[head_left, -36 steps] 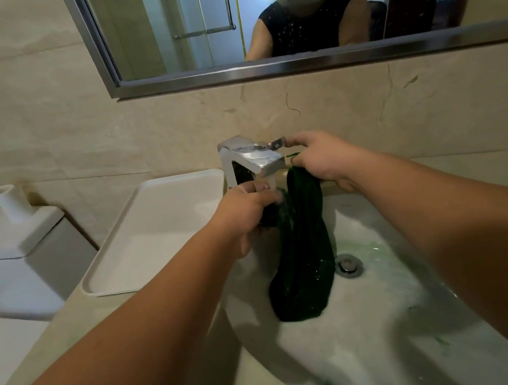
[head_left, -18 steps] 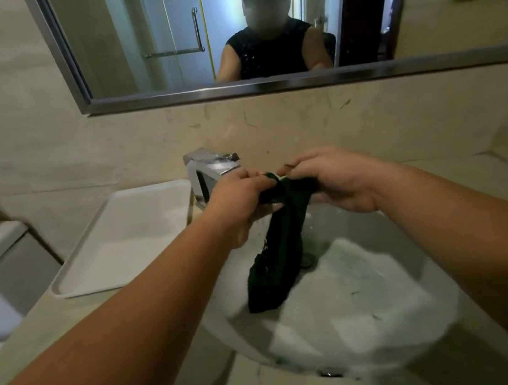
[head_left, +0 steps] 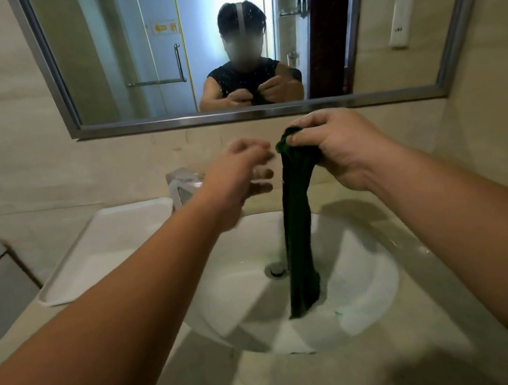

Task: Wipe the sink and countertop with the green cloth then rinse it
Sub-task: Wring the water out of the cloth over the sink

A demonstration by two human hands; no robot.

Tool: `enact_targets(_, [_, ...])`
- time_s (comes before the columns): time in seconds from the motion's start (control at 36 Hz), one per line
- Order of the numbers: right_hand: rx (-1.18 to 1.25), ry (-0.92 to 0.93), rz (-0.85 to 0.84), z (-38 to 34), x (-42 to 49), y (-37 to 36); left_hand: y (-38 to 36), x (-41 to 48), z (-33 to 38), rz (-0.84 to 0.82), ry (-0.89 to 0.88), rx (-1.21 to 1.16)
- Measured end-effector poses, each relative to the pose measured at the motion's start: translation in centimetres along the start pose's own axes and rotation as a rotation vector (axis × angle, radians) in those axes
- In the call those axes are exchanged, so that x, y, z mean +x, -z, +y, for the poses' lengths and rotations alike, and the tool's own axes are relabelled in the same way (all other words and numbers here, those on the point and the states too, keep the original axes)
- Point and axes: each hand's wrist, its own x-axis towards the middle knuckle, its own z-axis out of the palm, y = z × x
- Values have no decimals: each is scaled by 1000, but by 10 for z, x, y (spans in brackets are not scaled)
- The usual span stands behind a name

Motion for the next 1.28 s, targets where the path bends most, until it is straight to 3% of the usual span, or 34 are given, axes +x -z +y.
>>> enact_targets(0.08, [40, -20, 3, -7, -2, 5, -13, -9, -25, -248, 91, 187])
enact_targets(0.17, [131, -24, 32, -16, -7, 9, -30, -20, -47, -368, 177, 246])
enact_targets(0.42, [433, -67, 200, -23, -2, 47, -35, -31, -104, -382, 357, 370])
enact_targets(0.58, [440, -169, 414, 4, 9, 86, -16, -39, -121, -496, 492, 509])
enact_targets(0.67, [358, -220, 441, 14, 10, 93, -10, -43, -118, -536, 545, 500])
enact_targets(0.75, [193, -269, 361, 12, 3, 86, -8, -42, -105, -526, 568, 375])
enact_targets(0.92, [-406, -180, -70, -1, -26, 44, -17, -35, -71, -412, 611, -103])
enact_targets(1.06, [-359, -254, -357, 14, -46, 8, -13, -27, -66, -481, 579, -317])
enact_targets(1.14, [-169, -316, -380, 20, -49, 7, -13, -31, -67, -426, 530, -325])
enact_targets(1.19, [-101, -277, -306, 22, -51, 9, -13, -33, -68, -389, 490, -322])
enact_targets(1.28, [-398, -29, -218, 31, -56, 18, -11, -29, -69, -312, 489, -380])
